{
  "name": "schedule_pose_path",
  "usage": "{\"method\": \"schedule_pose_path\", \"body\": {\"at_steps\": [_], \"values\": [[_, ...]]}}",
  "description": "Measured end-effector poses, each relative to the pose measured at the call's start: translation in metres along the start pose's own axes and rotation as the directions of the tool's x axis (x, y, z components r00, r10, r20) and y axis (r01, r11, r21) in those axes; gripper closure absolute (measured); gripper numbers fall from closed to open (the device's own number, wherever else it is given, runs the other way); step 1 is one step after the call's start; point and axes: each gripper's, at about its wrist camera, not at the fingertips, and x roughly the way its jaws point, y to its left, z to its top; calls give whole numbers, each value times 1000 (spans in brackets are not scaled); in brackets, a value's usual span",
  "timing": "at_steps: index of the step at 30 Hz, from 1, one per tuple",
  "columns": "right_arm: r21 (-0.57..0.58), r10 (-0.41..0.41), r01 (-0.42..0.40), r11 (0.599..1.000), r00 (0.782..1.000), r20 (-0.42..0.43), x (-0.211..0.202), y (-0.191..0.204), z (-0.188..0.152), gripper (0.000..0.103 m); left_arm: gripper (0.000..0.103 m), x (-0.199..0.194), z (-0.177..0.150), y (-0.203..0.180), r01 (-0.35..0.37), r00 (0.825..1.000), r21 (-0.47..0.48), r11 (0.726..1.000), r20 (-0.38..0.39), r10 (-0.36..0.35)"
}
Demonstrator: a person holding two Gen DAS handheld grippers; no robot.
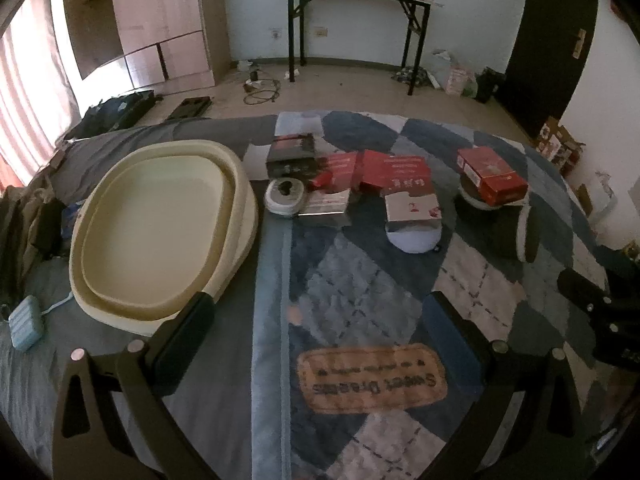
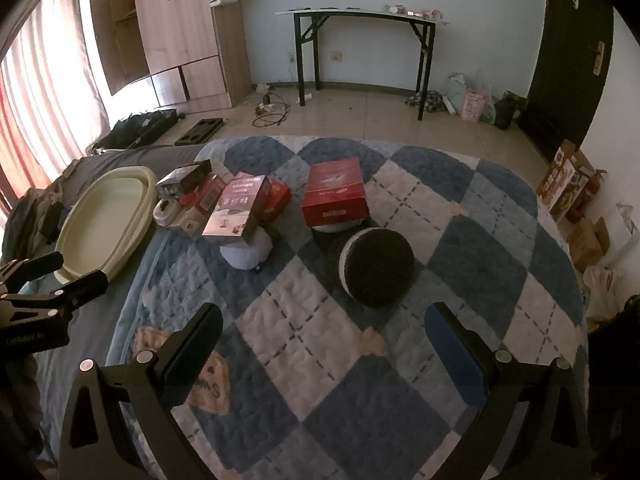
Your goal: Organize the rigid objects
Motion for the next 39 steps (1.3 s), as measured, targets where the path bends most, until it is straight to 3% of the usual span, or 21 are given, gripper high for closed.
{"method": "schedule_pose_path", "body": {"at_steps": [5, 19, 25, 31, 39], "values": [[-7, 2, -2, 1000, 1000, 10, -2, 1, 1, 0, 0, 2, -2, 2, -2, 1000, -1, 1000, -7, 2], [-8, 6, -6, 1000, 1000, -2, 1, 5, 0, 0, 0, -6, -2, 0, 76, 997, -19, 997, 12, -75], [-8, 4, -4, 1000, 1000, -1, 1, 5, 0, 0, 0, -7, -2, 0, 68, 998, -18, 997, 13, -68], [-10, 6, -6, 1000, 1000, -3, 1, 5, -1, 0, 0, -9, -1, 6, 123, 992, -58, 991, 28, -121], [-11, 6, -6, 1000, 1000, -4, 1, 4, -2, 0, 0, -9, -1, 1, 115, 993, -36, 993, 35, -114]]}}
